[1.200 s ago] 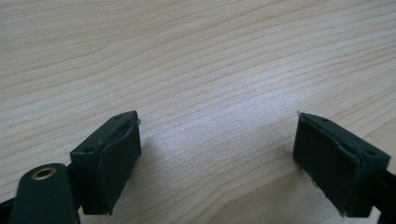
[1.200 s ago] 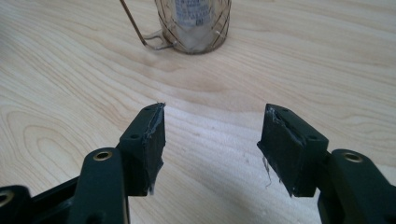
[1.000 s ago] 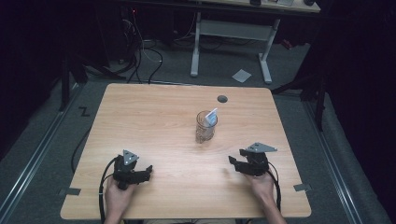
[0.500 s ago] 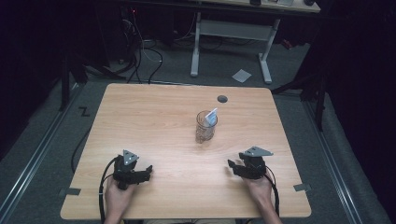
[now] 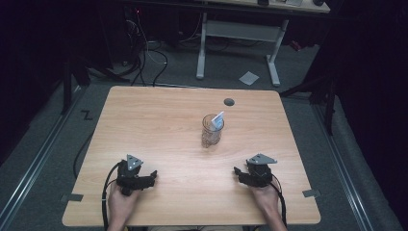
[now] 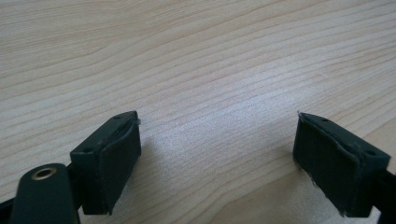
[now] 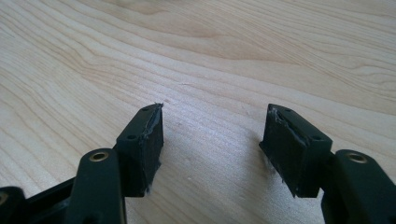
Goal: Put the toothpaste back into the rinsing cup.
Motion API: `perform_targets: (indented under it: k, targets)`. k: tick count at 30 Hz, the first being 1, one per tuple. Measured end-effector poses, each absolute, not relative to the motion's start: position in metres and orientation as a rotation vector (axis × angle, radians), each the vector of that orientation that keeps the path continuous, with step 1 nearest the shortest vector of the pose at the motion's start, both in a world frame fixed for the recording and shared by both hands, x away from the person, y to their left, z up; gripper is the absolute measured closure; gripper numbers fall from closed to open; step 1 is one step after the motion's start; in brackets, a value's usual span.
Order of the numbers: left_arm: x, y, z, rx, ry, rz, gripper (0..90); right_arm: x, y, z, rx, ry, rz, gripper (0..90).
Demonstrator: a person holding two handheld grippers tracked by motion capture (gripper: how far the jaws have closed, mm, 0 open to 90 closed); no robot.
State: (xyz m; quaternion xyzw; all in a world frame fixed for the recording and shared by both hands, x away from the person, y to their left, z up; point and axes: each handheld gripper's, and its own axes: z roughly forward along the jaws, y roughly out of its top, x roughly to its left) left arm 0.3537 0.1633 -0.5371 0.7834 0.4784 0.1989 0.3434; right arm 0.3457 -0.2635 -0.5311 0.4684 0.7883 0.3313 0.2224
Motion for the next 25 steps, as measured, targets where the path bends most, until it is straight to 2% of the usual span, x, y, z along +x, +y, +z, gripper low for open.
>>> perform_targets:
  k: [11, 25]
  targets:
    - [0.3536, 0.1632, -0.5372, 2.034, 1.244, 0.517, 15.5, 0.3477, -0.2651, -0.5315, 1.333, 2.171, 0.914, 32.2]
    - [0.3536, 0.1632, -0.5372, 2.035, 1.244, 0.517, 15.5, 0.3476, -0.2651, -0.5315, 1.336, 2.171, 0.912, 31.1]
